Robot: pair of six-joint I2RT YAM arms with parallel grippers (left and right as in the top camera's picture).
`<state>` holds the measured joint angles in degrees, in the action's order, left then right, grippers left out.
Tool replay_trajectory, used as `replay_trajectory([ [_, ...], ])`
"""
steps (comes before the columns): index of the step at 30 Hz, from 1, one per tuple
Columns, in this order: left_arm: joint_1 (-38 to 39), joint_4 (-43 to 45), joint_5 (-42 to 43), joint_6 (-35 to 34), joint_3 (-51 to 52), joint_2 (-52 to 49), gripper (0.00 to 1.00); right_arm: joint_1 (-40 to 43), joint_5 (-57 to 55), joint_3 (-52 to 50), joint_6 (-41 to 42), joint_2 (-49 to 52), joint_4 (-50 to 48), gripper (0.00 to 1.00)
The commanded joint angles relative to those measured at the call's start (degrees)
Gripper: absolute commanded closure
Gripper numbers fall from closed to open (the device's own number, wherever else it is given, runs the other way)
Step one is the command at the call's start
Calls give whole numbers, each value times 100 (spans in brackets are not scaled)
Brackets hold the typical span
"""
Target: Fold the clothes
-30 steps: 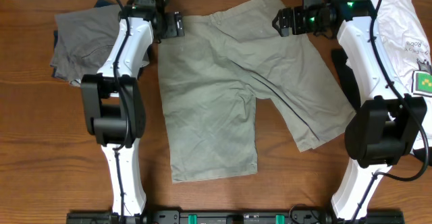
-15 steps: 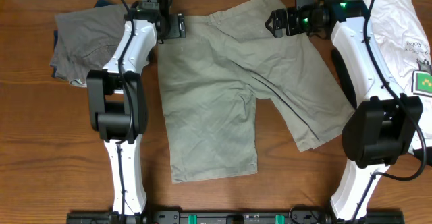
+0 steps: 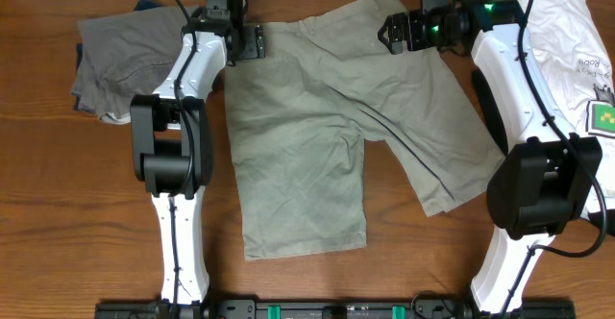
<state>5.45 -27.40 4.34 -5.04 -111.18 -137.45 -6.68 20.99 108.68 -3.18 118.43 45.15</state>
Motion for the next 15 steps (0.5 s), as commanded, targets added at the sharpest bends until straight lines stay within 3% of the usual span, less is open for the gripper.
replay_trajectory([
  [1, -4, 13, -105, 48, -144, -284, 19, -133, 46, 81, -13, -105, 0, 1],
  [8, -4, 55, -221, 46, -144, -374, 21, -133, 26, 79, -35, -105, 35, 1],
  [9, -2, 52, -223, 46, -144, -374, 29, -133, 26, 79, -35, -105, 28, 1],
  [10, -2, 35, -221, 17, -144, -374, 47, -133, 26, 79, -35, -105, 28, 1],
  [12, -2, -68, -221, -79, -144, -374, 73, -133, 26, 79, -35, -105, 31, 1],
  [15, -2, -323, -223, -216, -146, -339, 90, -125, 26, 79, -35, -105, 42, 1],
])
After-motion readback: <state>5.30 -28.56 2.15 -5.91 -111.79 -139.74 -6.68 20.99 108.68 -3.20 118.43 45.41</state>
